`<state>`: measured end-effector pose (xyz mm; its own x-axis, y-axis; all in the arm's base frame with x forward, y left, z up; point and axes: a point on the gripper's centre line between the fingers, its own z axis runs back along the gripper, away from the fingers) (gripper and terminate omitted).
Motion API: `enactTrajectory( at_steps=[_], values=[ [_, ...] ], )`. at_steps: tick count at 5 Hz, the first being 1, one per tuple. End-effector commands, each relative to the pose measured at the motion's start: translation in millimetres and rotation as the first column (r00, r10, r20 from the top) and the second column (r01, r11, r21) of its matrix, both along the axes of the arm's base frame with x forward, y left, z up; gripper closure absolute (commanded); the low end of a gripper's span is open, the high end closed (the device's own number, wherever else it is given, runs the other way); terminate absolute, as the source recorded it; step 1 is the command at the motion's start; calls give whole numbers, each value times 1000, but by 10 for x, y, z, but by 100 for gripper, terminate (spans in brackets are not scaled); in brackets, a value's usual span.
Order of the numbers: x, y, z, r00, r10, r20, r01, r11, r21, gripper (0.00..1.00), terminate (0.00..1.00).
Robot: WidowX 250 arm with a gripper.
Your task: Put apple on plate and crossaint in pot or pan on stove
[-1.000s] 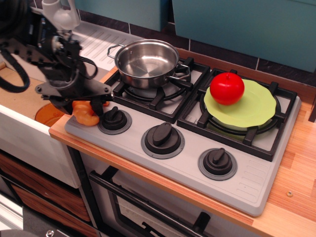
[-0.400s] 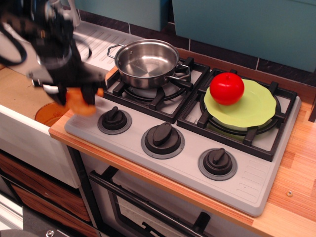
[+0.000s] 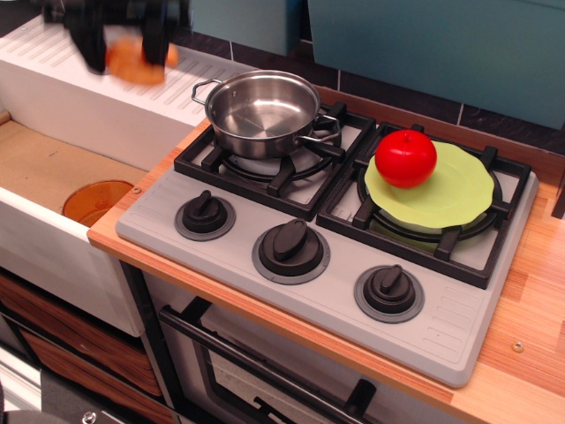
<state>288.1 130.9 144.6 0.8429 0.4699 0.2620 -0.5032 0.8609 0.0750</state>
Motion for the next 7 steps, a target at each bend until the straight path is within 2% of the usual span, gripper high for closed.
enactTrajectory(
  at_steps=[1, 2, 3, 4, 6, 7],
  values=[
    [689, -86, 195, 999, 43, 27, -42, 998, -54, 100, 0],
    [821, -203, -36, 997, 45, 61, -40, 995, -91, 100, 0],
    [816, -284, -115, 996, 39, 75, -32, 995, -96, 0, 0],
    [789, -299, -105, 996, 41, 76, -34, 995, -88, 0, 0],
    [738, -280, 126, 999, -1, 45, 4, 999, -53, 0, 0],
    [710, -472, 214, 999, 29, 44, -24, 994, -111, 0, 0]
  ],
)
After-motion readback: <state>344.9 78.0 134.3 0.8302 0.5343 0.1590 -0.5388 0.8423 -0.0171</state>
